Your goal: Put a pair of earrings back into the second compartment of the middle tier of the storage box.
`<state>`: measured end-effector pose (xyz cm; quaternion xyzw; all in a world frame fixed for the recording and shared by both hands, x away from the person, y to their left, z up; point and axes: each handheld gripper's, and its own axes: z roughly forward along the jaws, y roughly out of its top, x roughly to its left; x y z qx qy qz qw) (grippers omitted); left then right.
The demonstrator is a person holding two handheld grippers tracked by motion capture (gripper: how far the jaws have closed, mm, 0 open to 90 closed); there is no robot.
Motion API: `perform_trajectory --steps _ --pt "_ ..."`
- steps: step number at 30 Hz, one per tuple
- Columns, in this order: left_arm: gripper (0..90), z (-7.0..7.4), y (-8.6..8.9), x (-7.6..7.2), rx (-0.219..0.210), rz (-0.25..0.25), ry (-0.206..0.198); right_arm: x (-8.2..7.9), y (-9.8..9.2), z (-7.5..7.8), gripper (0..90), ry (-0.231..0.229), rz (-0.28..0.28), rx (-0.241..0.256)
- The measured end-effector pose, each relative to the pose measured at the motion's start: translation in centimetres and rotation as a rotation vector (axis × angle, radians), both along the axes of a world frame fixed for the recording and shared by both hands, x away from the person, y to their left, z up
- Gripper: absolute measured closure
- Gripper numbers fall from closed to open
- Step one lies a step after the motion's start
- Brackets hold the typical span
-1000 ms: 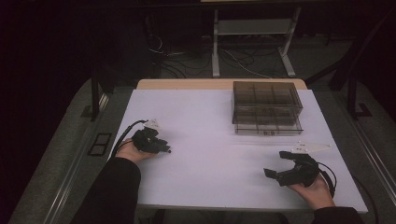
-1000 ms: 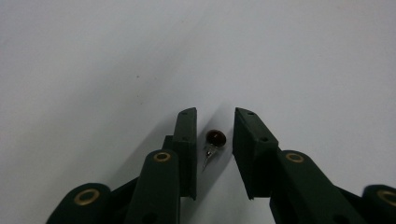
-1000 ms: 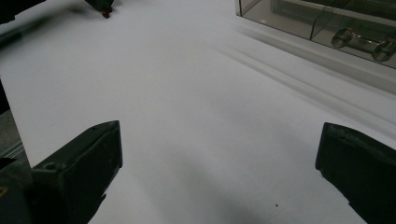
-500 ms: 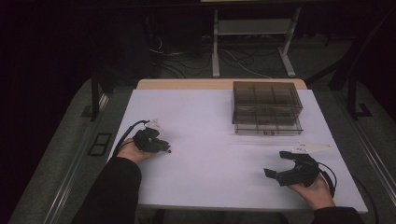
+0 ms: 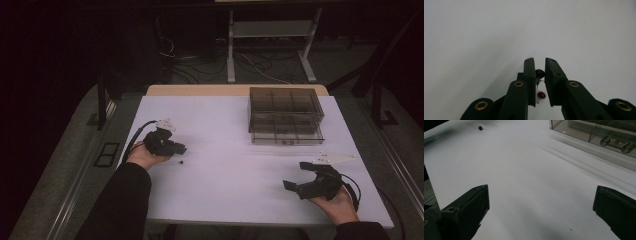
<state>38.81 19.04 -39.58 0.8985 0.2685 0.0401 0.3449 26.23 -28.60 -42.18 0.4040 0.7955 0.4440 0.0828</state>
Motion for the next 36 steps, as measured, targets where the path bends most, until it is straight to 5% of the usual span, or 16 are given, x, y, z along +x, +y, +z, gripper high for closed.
perform_trajectory --steps 15,36 --pt "78.1 3.0 -2.5 0.5 -0.002 -0.045 -0.03 0.0 0.0 0.0 0.1 0.002 -0.003 0.004" --pt "78.1 5.9 -8.9 1.5 -0.017 -0.145 -0.071 0.0 0.0 0.0 0.1 0.001 -0.001 0.005"
